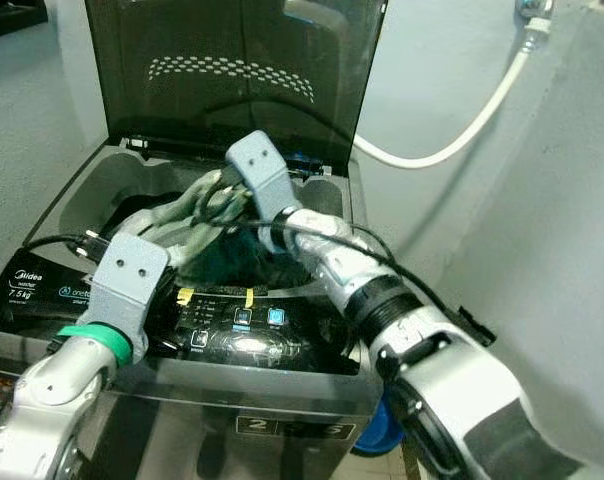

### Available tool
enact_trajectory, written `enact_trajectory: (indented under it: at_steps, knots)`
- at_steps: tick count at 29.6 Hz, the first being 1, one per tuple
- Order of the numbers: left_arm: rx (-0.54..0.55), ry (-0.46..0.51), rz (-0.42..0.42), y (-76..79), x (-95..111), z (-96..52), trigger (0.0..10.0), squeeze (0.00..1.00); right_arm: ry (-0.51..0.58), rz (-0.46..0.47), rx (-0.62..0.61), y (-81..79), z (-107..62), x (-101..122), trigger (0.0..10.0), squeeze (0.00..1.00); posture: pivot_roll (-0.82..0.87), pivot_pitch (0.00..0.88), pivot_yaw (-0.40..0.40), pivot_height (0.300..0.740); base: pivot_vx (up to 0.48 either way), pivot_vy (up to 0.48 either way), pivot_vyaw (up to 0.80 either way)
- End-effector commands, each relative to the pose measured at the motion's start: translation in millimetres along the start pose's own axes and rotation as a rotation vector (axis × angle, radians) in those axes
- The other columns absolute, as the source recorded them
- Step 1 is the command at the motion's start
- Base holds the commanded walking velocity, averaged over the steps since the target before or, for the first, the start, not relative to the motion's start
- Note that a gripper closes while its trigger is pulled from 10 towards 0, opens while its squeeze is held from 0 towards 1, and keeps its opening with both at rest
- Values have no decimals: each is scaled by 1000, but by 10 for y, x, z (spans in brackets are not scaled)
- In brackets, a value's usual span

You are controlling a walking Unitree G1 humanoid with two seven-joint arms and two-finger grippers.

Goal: Clothes washing

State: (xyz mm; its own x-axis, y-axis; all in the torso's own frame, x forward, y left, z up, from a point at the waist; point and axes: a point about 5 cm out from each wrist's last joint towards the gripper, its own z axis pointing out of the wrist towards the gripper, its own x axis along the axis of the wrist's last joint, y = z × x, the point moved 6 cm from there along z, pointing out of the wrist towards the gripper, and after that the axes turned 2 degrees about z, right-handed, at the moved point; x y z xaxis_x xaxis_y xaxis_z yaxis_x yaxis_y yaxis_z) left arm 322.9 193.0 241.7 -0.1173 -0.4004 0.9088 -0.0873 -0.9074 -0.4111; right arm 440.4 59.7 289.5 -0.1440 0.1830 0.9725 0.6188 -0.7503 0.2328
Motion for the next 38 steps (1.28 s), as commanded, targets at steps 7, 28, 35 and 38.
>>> enact_trajectory:
  at_steps: [7, 28, 35, 38]
  knots:
    - [48, -20, 24, -96, 36, 3, 10000, 0, -5, 78, -6, 40, 8, -15, 10000, 0, 84, 45, -53, 740, 0, 0, 0]
    - [62, -45, -57, -143, 69, 59, 10000, 0, 26, 388, 73, 411, -163, 319, 10000, 0, 87, 43, -15, 740, 0, 0, 0]
    - [40, -15, -22, -124, 129, 147, 10000, 0, 167, 475, 42, 641, -300, 469, 10000, 0, 68, 40, 27, 740, 0, 0, 0]
    - [30, -13, -11, -105, 128, 199, 10000, 0, 112, 447, 132, 479, -304, 338, 10000, 0, 58, 35, 40, 740, 0, 0, 0]
